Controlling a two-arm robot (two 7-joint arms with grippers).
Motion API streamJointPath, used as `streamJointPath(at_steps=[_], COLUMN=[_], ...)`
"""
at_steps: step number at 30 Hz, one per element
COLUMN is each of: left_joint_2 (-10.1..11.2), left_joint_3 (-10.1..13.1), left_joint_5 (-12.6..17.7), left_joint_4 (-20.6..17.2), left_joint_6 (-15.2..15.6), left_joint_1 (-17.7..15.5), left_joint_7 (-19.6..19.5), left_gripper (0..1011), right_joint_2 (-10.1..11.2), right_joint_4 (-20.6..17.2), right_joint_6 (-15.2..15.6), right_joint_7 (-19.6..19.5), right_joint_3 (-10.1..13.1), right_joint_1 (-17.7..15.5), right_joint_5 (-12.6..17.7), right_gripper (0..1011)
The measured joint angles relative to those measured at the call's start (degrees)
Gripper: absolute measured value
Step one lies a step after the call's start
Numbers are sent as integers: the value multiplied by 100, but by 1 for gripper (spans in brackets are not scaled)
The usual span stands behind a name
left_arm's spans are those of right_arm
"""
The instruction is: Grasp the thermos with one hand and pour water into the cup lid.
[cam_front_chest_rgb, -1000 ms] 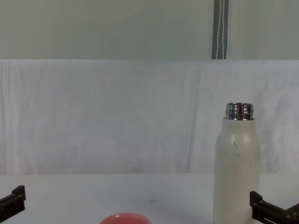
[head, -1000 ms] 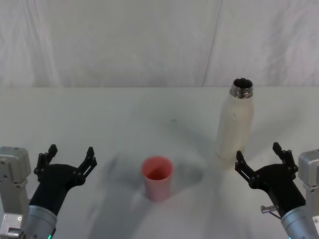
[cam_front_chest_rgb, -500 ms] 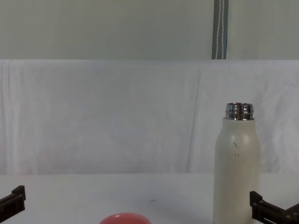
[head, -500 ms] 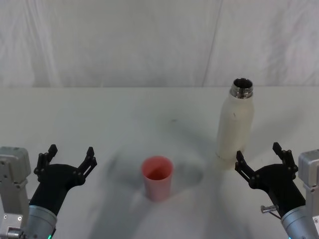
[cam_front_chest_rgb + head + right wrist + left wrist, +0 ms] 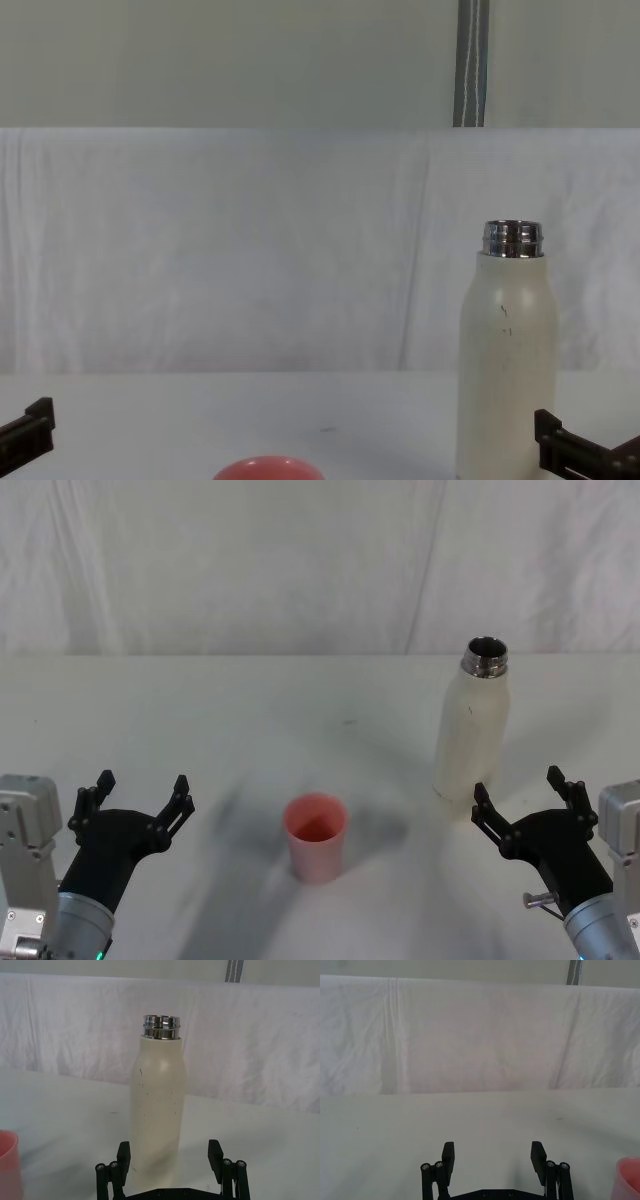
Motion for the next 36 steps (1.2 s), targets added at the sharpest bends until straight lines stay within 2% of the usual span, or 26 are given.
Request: streamJointPath(at_steps=[32, 36], left_joint_2=[0, 0], left_joint_3=[0, 0], left_joint_5=[0, 0], left_joint_4=[0, 0], left_joint_6=[0, -1], left_joint_1=[0, 0], left_joint_7=[0, 0], left_gripper=[1001, 1001], right_joint_2=[0, -40], right_joint_4=[0, -81], right_joint_6=[0, 10], right_joint_7=[0, 70], right_joint_3=[0, 58], right_joint_1=[1, -49], right_joint_5=[0, -35], right_gripper=[1001, 1001])
